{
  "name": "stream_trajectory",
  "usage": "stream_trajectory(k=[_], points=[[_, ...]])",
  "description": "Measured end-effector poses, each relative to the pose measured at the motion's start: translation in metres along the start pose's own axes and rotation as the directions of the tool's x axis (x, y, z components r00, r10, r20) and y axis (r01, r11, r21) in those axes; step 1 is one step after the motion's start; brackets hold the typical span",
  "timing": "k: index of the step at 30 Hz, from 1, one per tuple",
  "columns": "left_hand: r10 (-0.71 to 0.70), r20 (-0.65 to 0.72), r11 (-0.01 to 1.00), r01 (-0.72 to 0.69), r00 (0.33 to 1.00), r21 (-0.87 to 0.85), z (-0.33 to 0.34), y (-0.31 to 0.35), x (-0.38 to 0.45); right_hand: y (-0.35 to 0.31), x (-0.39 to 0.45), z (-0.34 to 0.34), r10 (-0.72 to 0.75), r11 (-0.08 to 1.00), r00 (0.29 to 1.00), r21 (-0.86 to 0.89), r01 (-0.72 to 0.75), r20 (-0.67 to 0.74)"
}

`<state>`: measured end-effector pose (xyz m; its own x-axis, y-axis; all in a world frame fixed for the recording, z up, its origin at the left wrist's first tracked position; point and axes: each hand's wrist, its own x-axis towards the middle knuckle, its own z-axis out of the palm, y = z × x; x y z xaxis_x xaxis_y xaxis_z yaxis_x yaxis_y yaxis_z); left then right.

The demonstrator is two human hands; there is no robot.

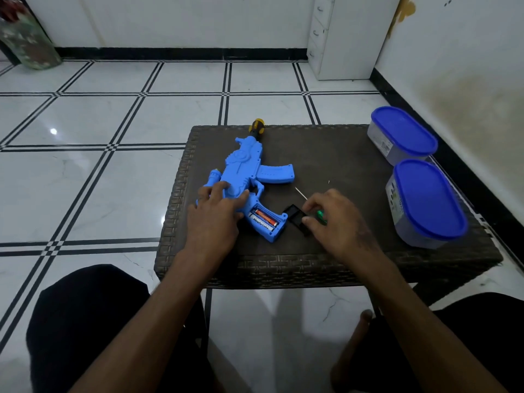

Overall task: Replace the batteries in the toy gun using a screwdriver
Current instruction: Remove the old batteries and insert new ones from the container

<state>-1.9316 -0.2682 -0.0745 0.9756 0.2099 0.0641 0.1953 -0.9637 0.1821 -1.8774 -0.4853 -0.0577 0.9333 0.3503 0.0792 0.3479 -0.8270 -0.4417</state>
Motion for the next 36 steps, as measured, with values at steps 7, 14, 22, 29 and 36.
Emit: stream_trajectory(k=[7,14,22,29,36], points=[[0.058,-0.063,0.996,-0.062,0.996,-0.056,-0.001,-0.003,-0.004,0.024,-0.005,-0.016,0.235,0.957,0.947,-0.221,-0.186,0.221],[0.207,-0.141,0.963,-0.227,0.968,-0.145,-0.006,-0.005,-0.003,0.028,0.006,-0.011,0.235,0.966,0.966,-0.140,-0.219,0.110],[0.279,-0.120,0.940,-0.297,0.953,-0.167,0.002,-0.012,0.000,0.012,0.013,-0.010,0.302,0.813,0.922,0.570,-0.117,-0.242],[0.293,-0.127,0.940,-0.310,0.947,-0.142,0.006,-0.014,0.002,-0.018,0.015,-0.014,0.195,0.596,0.924,0.788,0.154,-0.328],[0.271,-0.142,0.941,-0.293,0.952,-0.167,0.009,-0.015,0.001,-0.032,0.010,-0.008,-0.065,0.743,0.930,0.605,0.287,-0.361]])
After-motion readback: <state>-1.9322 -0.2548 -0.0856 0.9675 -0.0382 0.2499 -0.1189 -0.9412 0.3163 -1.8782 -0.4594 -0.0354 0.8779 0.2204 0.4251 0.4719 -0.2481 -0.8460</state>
